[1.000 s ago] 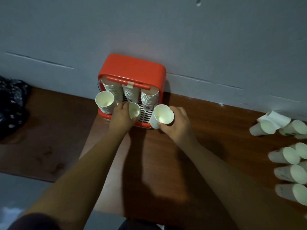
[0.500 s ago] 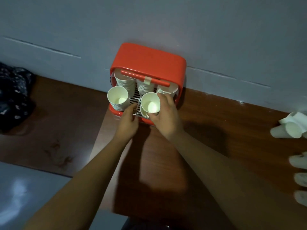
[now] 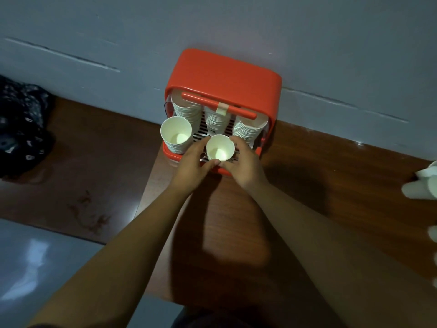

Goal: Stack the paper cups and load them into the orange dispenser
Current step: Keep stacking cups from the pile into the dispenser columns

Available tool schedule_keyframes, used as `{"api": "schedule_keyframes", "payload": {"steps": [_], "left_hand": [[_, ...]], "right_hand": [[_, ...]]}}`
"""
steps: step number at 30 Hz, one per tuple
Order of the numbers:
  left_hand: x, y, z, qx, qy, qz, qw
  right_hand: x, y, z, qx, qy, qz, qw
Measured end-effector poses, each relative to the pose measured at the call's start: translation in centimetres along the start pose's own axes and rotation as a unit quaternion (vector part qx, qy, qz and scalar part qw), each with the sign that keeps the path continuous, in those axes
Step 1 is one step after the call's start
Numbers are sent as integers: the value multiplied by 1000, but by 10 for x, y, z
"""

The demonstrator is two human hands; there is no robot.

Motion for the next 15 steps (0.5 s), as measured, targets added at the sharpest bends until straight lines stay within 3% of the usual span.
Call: {"api": "schedule_keyframes", "payload": {"steps": [8, 11, 15], "left_hand": [[-7, 12, 39, -63, -61, -48, 995], [-12, 32, 58, -1, -64, -99, 993], [-36, 80, 42, 109, -47, -171, 978]], "right_hand": [[-15, -37, 37, -15, -1, 24, 1000], [-60, -77, 67, -23, 12, 127, 992], [-140, -151, 106, 22, 116, 247, 962]]}}
Point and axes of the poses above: each hand's wrist, its own z-axis away from the middle knuckle, its own y-axis out of the palm, x = y × z, the point moved 1 cm from there along -z, towards the middle knuckle, and after that the axes turned 9 degrees about z, right-handed, at the moved point
